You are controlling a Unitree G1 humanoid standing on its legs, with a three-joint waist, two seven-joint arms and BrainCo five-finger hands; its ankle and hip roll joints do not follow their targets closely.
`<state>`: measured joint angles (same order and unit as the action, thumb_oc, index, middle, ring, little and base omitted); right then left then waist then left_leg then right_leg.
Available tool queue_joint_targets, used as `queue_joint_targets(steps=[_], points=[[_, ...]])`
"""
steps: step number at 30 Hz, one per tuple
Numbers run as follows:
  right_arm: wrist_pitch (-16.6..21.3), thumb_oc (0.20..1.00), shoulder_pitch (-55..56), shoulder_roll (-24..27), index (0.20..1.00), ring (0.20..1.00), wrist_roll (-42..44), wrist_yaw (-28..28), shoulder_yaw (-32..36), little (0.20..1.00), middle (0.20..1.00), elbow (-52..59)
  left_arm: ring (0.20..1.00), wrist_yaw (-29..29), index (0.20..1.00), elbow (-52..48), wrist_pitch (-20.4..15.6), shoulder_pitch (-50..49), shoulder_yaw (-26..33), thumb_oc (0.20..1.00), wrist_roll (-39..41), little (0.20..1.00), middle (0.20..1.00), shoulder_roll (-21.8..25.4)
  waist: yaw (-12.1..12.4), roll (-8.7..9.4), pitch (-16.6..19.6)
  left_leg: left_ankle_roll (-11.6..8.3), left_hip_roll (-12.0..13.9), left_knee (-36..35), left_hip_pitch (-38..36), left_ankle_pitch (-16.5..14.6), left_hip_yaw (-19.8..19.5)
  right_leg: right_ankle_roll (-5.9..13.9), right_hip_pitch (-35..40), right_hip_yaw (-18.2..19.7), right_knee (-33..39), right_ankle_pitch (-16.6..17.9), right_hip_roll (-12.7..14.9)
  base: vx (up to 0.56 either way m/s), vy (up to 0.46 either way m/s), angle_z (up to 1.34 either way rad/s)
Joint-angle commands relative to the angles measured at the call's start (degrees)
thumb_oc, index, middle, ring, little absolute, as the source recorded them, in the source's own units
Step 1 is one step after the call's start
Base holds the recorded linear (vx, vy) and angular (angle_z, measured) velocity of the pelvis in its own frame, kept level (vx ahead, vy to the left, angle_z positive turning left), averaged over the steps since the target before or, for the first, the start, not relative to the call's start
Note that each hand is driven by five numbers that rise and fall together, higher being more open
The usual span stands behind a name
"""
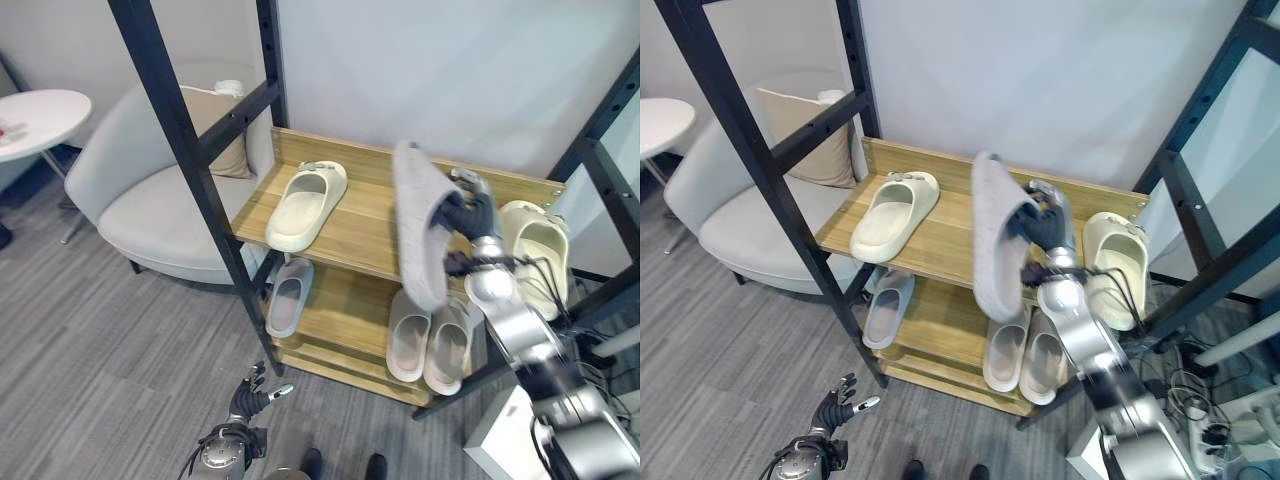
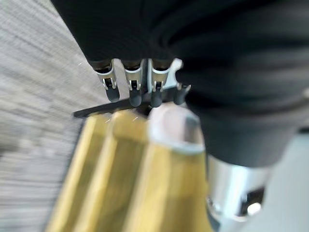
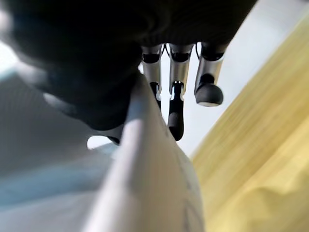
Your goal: Arrange the slippers neatly on the shoe rack.
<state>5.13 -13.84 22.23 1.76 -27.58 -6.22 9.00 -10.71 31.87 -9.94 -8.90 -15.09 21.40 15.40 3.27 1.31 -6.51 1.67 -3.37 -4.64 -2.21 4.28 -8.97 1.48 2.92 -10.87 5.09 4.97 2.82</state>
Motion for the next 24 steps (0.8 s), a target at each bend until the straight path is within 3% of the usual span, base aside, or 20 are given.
queue_joint_targets(steps=[1, 4, 5, 6, 7, 9, 10, 18, 19, 21, 24], points=[[9.5, 0.2, -6.9, 1.0, 0.2, 0.2, 14.2, 2.6, 1.6, 0.2, 0.2, -0.2, 1.0, 0.9, 1.0, 1.4, -0.5, 4.8, -1.2, 1.0, -1.3, 1.0, 1.0, 1.6, -0.1, 1.87, 0.4, 1.09, -0.7, -0.4, -1.0, -10.2, -0.7, 1.81, 7.6, -0.2, -2.7, -16.3, 0.6, -0.01, -0.054, -0.17], [14.7, 0.2, -3.4, -3.1, 0.2, 0.2, 35.3, 13.7, -3.1, 0.2, 0.2, 9.4, 1.0, 2.0, 1.0, 0.5, 0.7, 3.8, -1.4, 1.0, -1.6, 1.0, 1.0, 1.3, -0.6, 1.63, 0.4, 0.83, -0.5, -0.4, -1.5, -10.5, -0.3, 1.68, 8.1, -0.2, -2.6, -16.8, 0.7, -0.01, -0.062, -0.04], [14.7, 0.2, -3.3, -3.1, 0.2, 0.2, 35.4, 13.8, -3.1, 0.2, 0.2, 9.4, 1.0, 2.0, 1.0, 0.5, 0.7, 3.8, -1.3, 1.0, -1.6, 1.0, 1.0, 1.3, -0.6, 1.63, 0.4, 0.83, -0.5, -0.4, -1.5, -10.5, -0.3, 1.68, 8.2, -0.2, -2.6, -16.9, 0.7, -0.02, -0.054, -0.04], [14.9, 0.2, -3.0, -4.3, 0.2, 0.2, 43.9, 20.1, -7.8, 0.2, 0.2, 12.5, 1.0, 2.2, 1.0, 0.9, 0.6, 3.9, -1.4, 1.0, -1.8, 1.0, 1.0, 1.2, -0.8, 1.41, 0.4, 0.66, -0.5, -0.4, -1.6, -10.5, -0.1, 1.6, 8.3, -0.2, -2.6, -16.9, 0.7, -0.02, -0.033, 0.01], [14.1, 0.2, -3.2, -4.2, 0.2, 0.2, 46.7, 22.3, -10.0, 0.2, 0.2, 13.5, 1.0, 2.4, 1.0, 1.1, 0.4, 3.9, -1.4, 1.0, -1.8, 1.0, 1.0, 1.0, -0.8, 1.29, 0.4, 0.59, -0.4, -0.4, -1.7, -10.4, -0.1, 1.56, 8.3, -0.2, -2.6, -17.0, 0.7, -0.02, -0.042, 0.03], [13.7, 0.2, -3.5, -4.4, 0.2, 0.2, 48.8, 24.5, -11.9, 0.2, 0.2, 14.2, 1.0, 2.5, 1.0, 0.9, 0.2, 4.0, -1.4, 1.0, -1.6, 1.0, 1.0, 1.0, -0.9, 1.19, 0.4, 0.54, -0.4, -0.4, -1.7, -10.4, 0.0, 1.49, 8.3, -0.3, -2.7, -17.0, 0.7, -0.01, -0.018, 0.05], [11.9, 0.2, -4.5, -4.7, 0.2, 0.2, 52.4, 28.5, -17.1, 0.2, 0.2, 15.2, 1.0, 2.6, 1.0, 0.9, -0.4, 4.5, -1.6, 1.0, -1.5, 1.0, 1.0, 1.0, -0.7, 1.0, 0.4, 0.43, -0.4, -0.4, -1.7, -10.2, 0.0, 1.32, 8.2, -0.3, -2.9, -17.0, 0.7, -0.01, -0.012, 0.05], [4.7, 0.2, -5.6, -4.2, 0.2, 0.2, 55.3, 37.0, -30.0, 0.2, 0.2, 11.1, 1.0, 3.3, 1.0, 1.5, -2.0, 6.5, -2.3, 1.0, -2.5, 1.0, 1.0, 0.8, 0.1, 1.12, -0.2, 0.13, -0.4, -0.4, -1.6, -9.8, -0.7, 1.07, 8.0, -1.2, -3.8, -17.2, 0.8, -0.01, -0.008, 0.02], [2.2, 0.2, -4.1, -3.7, 0.2, 0.2, 52.3, 38.2, -33.0, 0.2, 0.2, 7.8, 1.0, 3.6, 1.0, 2.3, -2.4, 7.4, -2.3, 1.0, -3.1, 1.0, 1.0, 0.8, 0.2, 1.2, -0.5, 0.02, -0.4, -0.4, -1.5, -9.8, -0.8, 0.99, 7.9, -1.5, -4.2, -17.4, 0.8, -0.01, -0.023, 0.12], [1.4, 0.2, -3.4, -3.1, 0.2, 0.2, 50.9, 39.0, -34.0, 0.2, 0.2, 6.4, 1.0, 3.5, 1.0, 2.6, -2.6, 7.6, -2.1, 1.0, -3.3, 1.0, 1.0, 0.9, 0.3, 1.27, -0.7, 0.01, -0.3, -0.4, -1.5, -9.8, -0.9, 0.96, 7.8, -1.6, -4.4, -17.5, 0.8, 0.0, -0.013, 0.17], [0.5, 0.2, 0.4, -1.4, 0.2, 0.2, 36.0, 38.7, -35.1, 0.2, 0.2, -2.4, 1.0, 2.9, 1.0, 3.2, -3.4, 8.6, -1.4, 1.0, -2.7, 1.0, 1.0, 1.0, 0.1, 1.1, -1.7, 0.02, -0.3, -0.4, -1.1, -9.6, -1.2, 0.83, 7.2, -2.2, -5.2, -17.9, 0.9, 0.0, -0.006, 0.07]])
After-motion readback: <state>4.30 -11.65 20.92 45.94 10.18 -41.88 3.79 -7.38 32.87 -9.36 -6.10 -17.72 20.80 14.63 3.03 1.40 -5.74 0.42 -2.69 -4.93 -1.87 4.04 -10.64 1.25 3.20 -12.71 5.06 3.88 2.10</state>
